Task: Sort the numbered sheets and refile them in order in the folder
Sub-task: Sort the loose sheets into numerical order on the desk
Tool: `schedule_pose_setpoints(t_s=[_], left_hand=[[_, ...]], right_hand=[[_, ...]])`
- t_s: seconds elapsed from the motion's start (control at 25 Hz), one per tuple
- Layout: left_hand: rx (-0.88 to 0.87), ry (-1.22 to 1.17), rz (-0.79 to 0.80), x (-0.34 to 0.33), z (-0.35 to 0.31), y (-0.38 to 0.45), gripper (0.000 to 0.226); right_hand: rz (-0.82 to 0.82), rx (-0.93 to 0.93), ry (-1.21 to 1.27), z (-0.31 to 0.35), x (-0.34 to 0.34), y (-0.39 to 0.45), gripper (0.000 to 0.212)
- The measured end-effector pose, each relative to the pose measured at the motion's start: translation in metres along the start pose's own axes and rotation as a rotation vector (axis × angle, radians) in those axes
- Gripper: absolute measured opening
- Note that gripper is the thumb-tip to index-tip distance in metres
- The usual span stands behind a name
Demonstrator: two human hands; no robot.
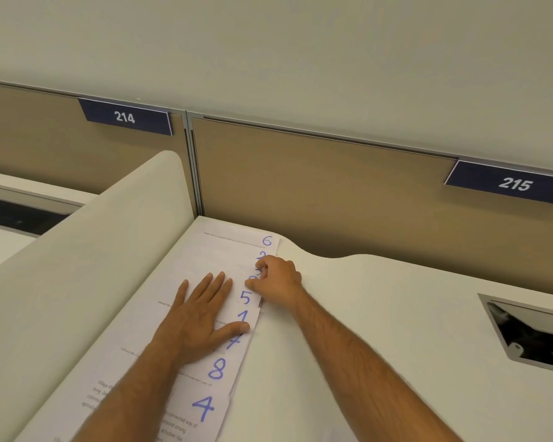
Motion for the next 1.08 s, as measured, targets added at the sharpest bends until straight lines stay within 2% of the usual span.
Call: schedule_pose_setpoints(t_s=[0.24,0.36,0.48,0.72,0.8,0.92,1.08], left_hand=[[-0.020,0.013,0.017,0.002,-0.003,-0.002,0.109],[-0.019,0.020,0.018,0.003,-0.003,-0.002,0.110],[-0.023,0.021,0.011,0.006,-0.005,-0.002,0.109],[-0.030,0.024,-0.002,0.008,-0.003,-0.008,0.110],[-0.027,0.023,-0.001,0.008,0.001,-0.010,0.110],[-0.019,0.007,-0.012,0.008,0.004,-0.012,0.108],[0.001,-0.014,-0.016,0.005,0.006,-0.016,0.108]], right_hand=[[0.032,-0.095,-0.009,0.001,-0.002,0.002,0.043],[0.017,-0.087,0.072,0.003,-0.001,0.004,0.026],[-0.076,-0.054,0.225,0.007,0.005,0.000,0.012],[-0.266,-0.028,0.550,0.014,0.036,-0.006,0.009],[-0.283,-0.004,0.647,0.020,0.049,-0.007,0.008],[-0.286,0.067,0.686,0.033,0.070,-0.008,0.007],[-0.309,0.139,0.733,0.049,0.104,-0.012,0.019]])
Point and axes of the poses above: each hand's wrist, its own y-axis towards the middle knuckle, its own x-axis out of the back of the hand, z = x × y, the point moved 8 cm from there along y, towards the middle knuckle, and after that the axes turned 2 degrees about z, right-handed, at the moved point
